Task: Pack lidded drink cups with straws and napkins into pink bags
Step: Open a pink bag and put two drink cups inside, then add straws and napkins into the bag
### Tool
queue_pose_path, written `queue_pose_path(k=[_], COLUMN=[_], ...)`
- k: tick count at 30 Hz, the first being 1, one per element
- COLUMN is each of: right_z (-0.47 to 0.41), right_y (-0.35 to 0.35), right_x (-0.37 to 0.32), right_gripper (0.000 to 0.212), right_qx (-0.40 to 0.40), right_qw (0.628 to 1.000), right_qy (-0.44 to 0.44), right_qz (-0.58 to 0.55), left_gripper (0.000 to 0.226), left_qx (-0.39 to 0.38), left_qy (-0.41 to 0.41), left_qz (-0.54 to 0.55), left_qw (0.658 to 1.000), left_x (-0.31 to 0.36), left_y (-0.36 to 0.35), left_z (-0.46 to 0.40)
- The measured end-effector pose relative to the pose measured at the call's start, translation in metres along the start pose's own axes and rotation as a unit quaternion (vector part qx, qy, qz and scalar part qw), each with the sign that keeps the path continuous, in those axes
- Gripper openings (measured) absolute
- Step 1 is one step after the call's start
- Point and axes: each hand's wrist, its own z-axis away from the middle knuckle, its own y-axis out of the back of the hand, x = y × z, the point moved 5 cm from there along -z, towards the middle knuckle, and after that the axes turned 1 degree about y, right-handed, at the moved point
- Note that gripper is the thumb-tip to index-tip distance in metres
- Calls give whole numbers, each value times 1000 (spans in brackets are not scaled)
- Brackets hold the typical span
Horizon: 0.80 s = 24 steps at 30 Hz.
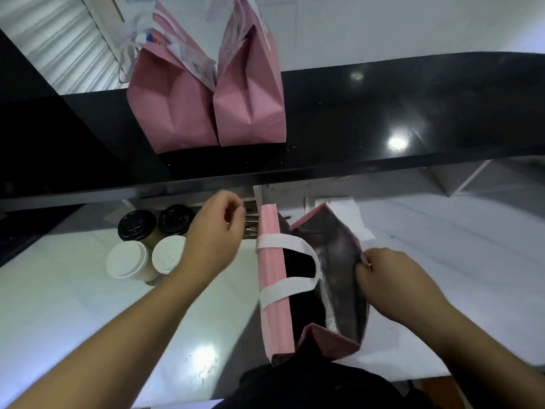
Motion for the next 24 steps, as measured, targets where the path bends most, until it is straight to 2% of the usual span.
queue_pose_path(k=[1, 3, 6, 9, 13, 18, 24], right_z=[-1, -4, -7, -7, -5, -2, 1], right_y=[1, 2, 0, -1, -2, 2, 2], right_x=[3, 8, 9, 9, 8, 4, 1], right_gripper=[36, 38, 39, 40, 35, 30, 29], right_qx=[2, -1, -25, -27, -20, -19, -9], right_qw=[1000, 1000, 999, 998, 999, 997, 996], right_qy=[-8, -20, -33, -39, -40, -69, -81], right_qz=[2, 8, 17, 33, 29, 29, 29], left_gripper=[8, 11, 29, 46, 50, 51, 32], left_qx=[-21, -95, -228, -292, -272, -281, -256], left_qy=[50, 93, 110, 112, 28, -81, -119], left_qz=[-27, -113, -218, -253, -285, -321, -363], left_qw=[998, 985, 943, 915, 919, 901, 888], left_x=[-24, -65, -109, -130, -139, -133, -134], left_y=[-8, -34, -76, -105, -129, -154, -164], left_z=[-6, -10, -9, -13, -24, -31, -32])
